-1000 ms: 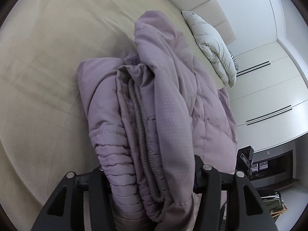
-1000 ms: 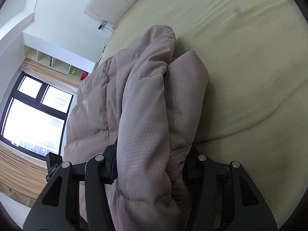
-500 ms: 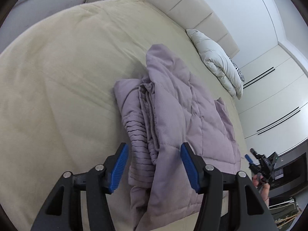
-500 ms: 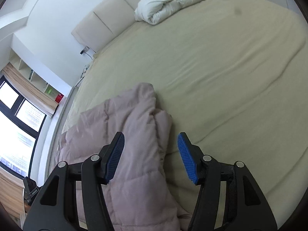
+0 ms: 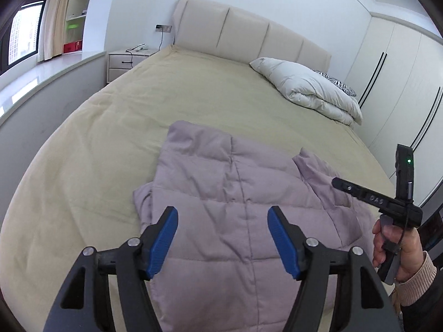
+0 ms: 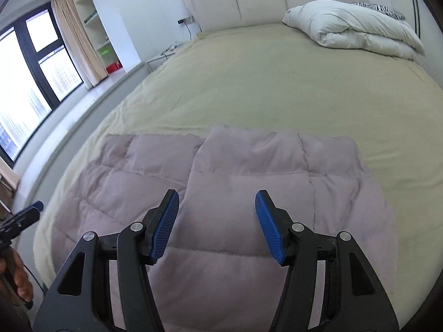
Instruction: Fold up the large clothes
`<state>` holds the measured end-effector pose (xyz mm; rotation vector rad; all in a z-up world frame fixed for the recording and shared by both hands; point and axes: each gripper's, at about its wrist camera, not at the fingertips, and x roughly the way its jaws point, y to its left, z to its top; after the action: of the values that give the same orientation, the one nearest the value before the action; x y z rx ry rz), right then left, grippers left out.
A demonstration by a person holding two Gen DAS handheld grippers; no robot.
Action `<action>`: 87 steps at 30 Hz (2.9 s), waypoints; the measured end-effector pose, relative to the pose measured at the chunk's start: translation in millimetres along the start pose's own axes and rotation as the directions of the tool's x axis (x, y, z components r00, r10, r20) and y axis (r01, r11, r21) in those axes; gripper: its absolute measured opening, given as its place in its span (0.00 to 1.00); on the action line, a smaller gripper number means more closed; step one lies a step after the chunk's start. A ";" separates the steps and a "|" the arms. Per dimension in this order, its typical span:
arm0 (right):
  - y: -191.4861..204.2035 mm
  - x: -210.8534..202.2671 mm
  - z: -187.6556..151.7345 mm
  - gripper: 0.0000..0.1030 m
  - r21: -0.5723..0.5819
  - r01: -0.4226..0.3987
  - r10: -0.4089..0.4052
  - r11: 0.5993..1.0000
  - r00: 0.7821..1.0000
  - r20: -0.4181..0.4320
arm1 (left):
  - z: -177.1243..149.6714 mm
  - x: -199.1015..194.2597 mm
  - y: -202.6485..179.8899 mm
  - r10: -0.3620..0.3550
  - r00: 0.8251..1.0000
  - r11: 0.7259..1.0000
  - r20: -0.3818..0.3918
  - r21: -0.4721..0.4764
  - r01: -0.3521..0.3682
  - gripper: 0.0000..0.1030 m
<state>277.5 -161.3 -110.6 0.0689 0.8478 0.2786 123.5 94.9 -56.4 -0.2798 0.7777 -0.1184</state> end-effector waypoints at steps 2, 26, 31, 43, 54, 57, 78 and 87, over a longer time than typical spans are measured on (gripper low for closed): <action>3.0 26.2 -4.0 0.55 -0.025 0.049 -0.050 0.998 0.998 -0.036 | 0.2 18.1 -7.7 0.001 1.000 1.000 -0.018 0.004 -0.001 0.68; 29.3 -105.0 -70.6 0.82 0.004 0.176 -0.164 0.984 0.906 0.389 | -14.9 -80.5 -95.5 0.229 0.845 0.915 0.484 0.188 -0.356 1.00; 42.7 -202.3 -90.0 1.00 0.078 0.277 -0.265 0.958 0.743 0.614 | -17.2 -131.4 -122.5 0.303 0.747 0.879 0.592 0.130 -0.459 1.00; 69.7 -289.8 -82.5 1.00 0.088 0.253 -0.266 0.963 0.857 0.442 | -23.7 -141.0 -130.9 0.265 0.937 0.948 0.228 0.117 -0.297 1.00; 73.2 -206.4 -125.6 1.00 0.077 0.296 -0.304 0.952 0.946 0.112 | -65.1 -81.7 -105.9 0.339 0.941 0.936 -0.012 0.101 -0.336 1.00; 70.3 -186.3 -129.4 1.00 0.063 0.310 -0.314 0.949 0.947 0.068 | -67.1 -78.3 -104.0 0.348 0.937 0.934 -0.019 0.098 -0.344 1.00; 71.0 -169.9 -126.2 1.00 0.038 0.329 -0.330 0.944 0.944 0.021 | -67.3 -72.9 -99.2 0.328 0.944 0.941 -0.037 0.096 -0.324 1.00; 73.5 -165.1 -124.0 1.00 0.054 0.331 -0.332 0.942 0.943 0.018 | -68.8 -71.8 -100.2 0.332 0.942 0.940 -0.039 0.096 -0.327 1.00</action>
<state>65.3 -141.5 -59.6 -0.0236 0.8249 -0.0611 23.8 -0.1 -25.3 -0.0589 0.8614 0.1573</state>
